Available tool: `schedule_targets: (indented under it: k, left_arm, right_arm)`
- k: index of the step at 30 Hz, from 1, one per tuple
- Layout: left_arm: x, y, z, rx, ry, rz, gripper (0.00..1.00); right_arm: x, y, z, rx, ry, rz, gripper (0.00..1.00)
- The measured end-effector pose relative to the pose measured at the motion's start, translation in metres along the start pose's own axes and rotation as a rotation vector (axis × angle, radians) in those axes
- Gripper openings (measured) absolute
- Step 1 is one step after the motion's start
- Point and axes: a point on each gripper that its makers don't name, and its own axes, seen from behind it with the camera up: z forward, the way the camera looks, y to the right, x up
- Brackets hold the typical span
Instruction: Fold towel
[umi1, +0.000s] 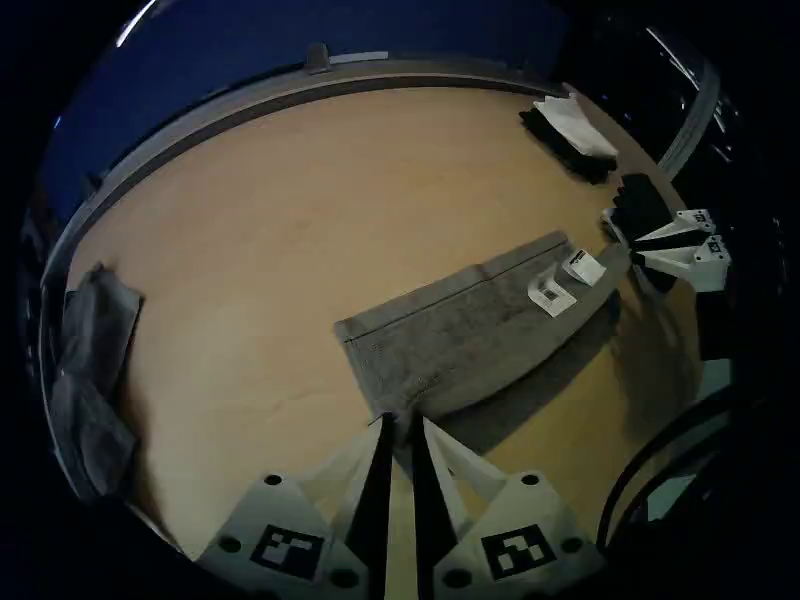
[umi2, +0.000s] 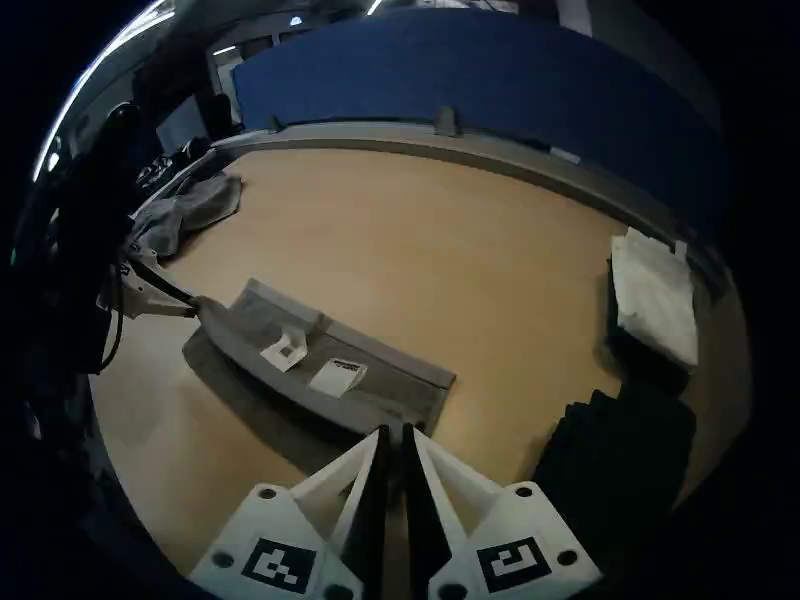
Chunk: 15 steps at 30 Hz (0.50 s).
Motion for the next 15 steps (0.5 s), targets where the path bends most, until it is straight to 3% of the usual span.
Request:
schedule_targets:
  k: [5, 15]
  left_arm:
    - [-0.002, -0.003, 0.014, -0.006, -0.027, -0.007, 0.13]
    - [0.004, -0.012, 0.032, 0.016, -0.036, -0.017, 0.15]
  right_arm:
    - [-0.003, 0.006, 0.012, -0.008, -0.022, 0.023, 0.09]
    - [-0.012, 0.014, 0.031, -0.059, -0.063, 0.011, 0.1]
